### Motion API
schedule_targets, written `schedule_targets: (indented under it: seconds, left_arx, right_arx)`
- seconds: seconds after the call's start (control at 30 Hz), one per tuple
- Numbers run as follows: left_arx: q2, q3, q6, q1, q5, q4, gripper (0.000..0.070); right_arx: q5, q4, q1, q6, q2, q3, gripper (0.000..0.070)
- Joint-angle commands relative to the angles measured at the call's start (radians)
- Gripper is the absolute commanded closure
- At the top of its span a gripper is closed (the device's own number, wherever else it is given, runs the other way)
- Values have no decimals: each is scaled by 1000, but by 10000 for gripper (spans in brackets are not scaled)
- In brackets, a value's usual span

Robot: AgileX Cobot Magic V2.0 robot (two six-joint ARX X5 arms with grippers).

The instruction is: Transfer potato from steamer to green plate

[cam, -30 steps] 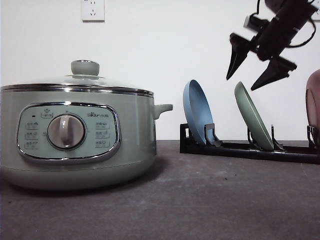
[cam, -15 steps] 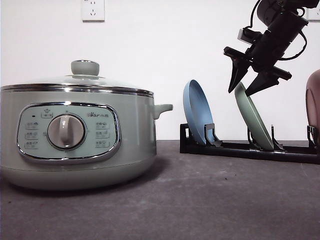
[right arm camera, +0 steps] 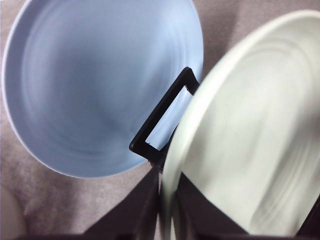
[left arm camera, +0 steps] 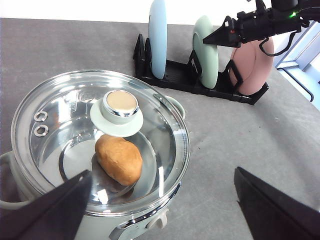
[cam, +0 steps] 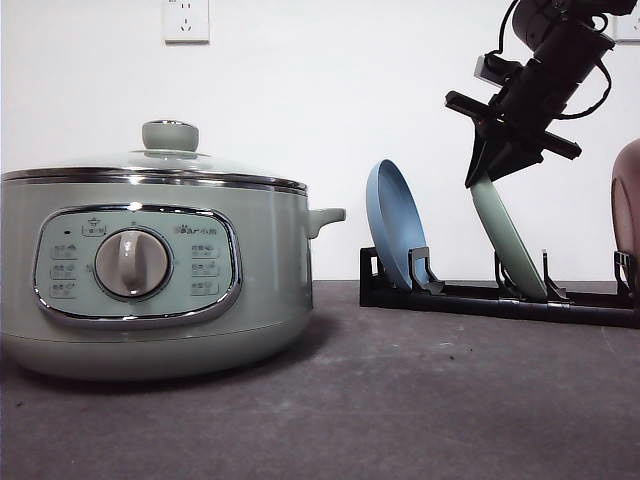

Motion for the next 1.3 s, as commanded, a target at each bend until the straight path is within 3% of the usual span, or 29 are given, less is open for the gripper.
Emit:
schedule_targets:
  seconds: [0.0,0.57,0.87,1.27]
  left_arx:
    - [6,23,12,-2,4,6,115]
    - [6,23,12,-2,4,7,115]
    - [6,23,12,-2,4,7,115]
    - [6,23,12,-2,4,8,115]
  right_arx:
    - [-1,10,0,-4,19,25,696]
    - [-39,-1,15,5,-182,55,696]
    - [-46,-144,81,-59,-346,55,696]
    - [215,-542,294,-267,-480,55,696]
